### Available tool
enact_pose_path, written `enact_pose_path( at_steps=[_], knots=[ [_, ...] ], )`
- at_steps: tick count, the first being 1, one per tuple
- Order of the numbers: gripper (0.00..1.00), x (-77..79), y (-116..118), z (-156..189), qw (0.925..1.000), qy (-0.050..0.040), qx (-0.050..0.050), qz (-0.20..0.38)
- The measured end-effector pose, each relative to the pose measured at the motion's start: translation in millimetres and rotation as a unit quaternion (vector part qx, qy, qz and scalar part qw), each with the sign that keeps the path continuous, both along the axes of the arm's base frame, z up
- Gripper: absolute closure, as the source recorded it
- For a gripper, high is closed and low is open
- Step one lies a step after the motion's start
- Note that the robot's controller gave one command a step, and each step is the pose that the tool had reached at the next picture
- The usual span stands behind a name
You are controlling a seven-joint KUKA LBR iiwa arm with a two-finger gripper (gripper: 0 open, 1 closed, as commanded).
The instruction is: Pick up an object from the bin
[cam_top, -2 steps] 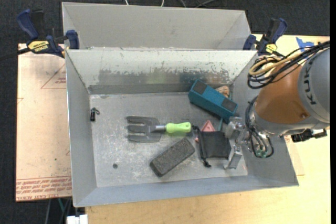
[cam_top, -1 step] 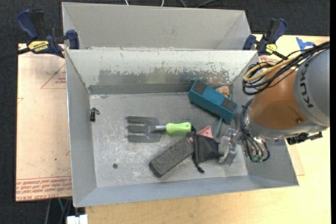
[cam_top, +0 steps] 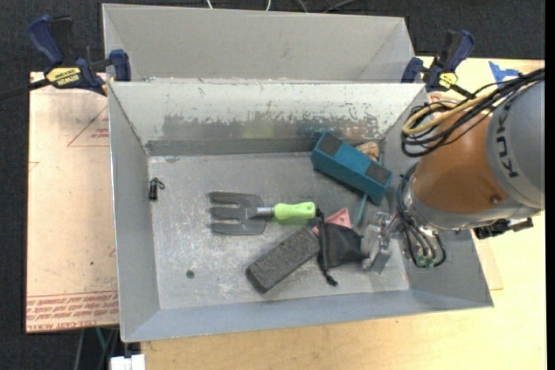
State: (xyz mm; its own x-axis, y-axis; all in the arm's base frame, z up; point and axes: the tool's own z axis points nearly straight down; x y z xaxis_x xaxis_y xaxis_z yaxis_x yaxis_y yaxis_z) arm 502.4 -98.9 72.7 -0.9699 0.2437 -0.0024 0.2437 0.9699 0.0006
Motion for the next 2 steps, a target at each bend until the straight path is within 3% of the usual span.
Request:
enact_pose_path(
  at_steps=[1,2],
  knots=[
    [1.0,2.2,-1.5,86.9,0.9997,0.0014,0.001,-0.024],
    [1.0,-12.5,-8.3,170.1,0.9997,0.0046,0.001,-0.024]
  ],
)
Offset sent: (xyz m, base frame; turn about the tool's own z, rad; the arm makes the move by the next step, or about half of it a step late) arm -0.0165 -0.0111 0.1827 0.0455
